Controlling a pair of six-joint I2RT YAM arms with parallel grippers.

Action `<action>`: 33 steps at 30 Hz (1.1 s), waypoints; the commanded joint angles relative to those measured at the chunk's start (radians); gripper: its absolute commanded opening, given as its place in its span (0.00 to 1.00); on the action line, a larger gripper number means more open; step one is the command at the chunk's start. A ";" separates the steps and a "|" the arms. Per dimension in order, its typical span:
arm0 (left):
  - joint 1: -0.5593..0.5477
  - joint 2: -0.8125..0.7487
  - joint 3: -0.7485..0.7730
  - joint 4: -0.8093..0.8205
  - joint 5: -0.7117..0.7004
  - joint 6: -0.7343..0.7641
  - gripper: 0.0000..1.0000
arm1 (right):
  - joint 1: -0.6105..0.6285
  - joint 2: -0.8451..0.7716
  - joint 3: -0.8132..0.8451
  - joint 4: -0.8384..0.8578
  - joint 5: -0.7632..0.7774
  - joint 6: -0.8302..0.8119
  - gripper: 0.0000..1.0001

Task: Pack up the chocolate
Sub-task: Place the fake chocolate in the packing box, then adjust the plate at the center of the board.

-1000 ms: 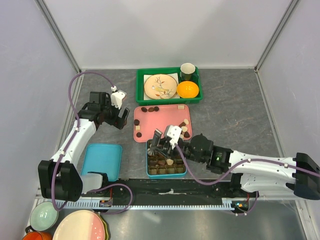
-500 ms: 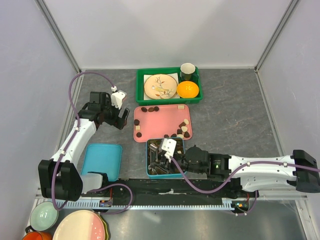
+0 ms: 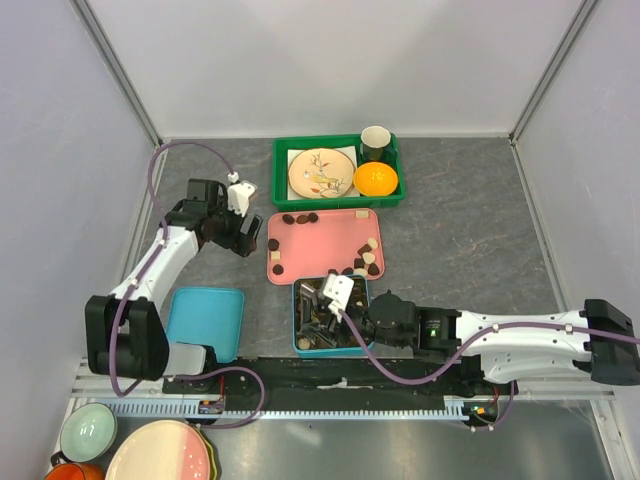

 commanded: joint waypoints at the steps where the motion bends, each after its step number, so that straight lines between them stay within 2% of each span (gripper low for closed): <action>1: -0.016 0.062 0.084 0.060 0.028 -0.043 0.99 | 0.006 -0.040 0.023 0.033 0.025 0.019 0.49; 12: -0.099 0.293 0.222 0.166 -0.020 -0.094 0.99 | -0.004 -0.065 0.086 0.068 0.209 -0.091 0.41; 15: -0.099 0.365 0.266 0.186 -0.040 -0.097 0.92 | -0.028 -0.076 0.089 0.081 0.243 -0.104 0.40; 18: -0.099 0.408 0.276 0.215 -0.062 -0.098 0.79 | -0.050 -0.097 0.087 0.079 0.249 -0.107 0.40; 19: -0.099 0.416 0.273 0.227 -0.078 -0.100 0.71 | -0.056 -0.108 0.086 0.078 0.255 -0.105 0.40; 25: -0.099 0.471 0.273 0.255 -0.070 -0.111 0.56 | -0.066 -0.140 0.072 0.065 0.290 -0.108 0.38; 33: -0.101 0.559 0.280 0.260 -0.041 -0.150 0.50 | -0.094 -0.166 0.080 0.069 0.333 -0.141 0.37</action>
